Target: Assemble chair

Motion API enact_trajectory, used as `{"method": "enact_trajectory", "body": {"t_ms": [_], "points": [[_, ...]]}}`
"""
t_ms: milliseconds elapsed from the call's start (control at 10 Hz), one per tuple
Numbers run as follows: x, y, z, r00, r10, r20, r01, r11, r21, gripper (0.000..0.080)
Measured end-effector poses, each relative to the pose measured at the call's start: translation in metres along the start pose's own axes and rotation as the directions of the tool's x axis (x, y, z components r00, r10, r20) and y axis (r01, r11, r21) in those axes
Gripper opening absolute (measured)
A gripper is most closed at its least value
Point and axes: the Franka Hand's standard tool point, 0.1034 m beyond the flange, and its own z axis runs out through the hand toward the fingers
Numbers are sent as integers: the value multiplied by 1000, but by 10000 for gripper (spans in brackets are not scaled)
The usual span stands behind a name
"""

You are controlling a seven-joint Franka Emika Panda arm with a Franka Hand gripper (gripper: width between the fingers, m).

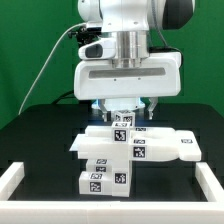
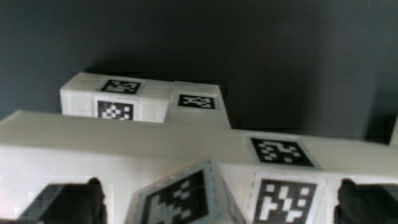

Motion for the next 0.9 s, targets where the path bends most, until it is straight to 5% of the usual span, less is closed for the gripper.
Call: {"method": "enact_trajectory", "body": {"t_ms": [200, 500, 900], "points": [[-1, 5, 0, 1000, -26, -2, 26, 1000, 1, 649], [-1, 4, 0, 998, 60, -1, -60, 998, 1, 280], [5, 3, 0, 870, 493, -28, -493, 870, 12, 281]]}}
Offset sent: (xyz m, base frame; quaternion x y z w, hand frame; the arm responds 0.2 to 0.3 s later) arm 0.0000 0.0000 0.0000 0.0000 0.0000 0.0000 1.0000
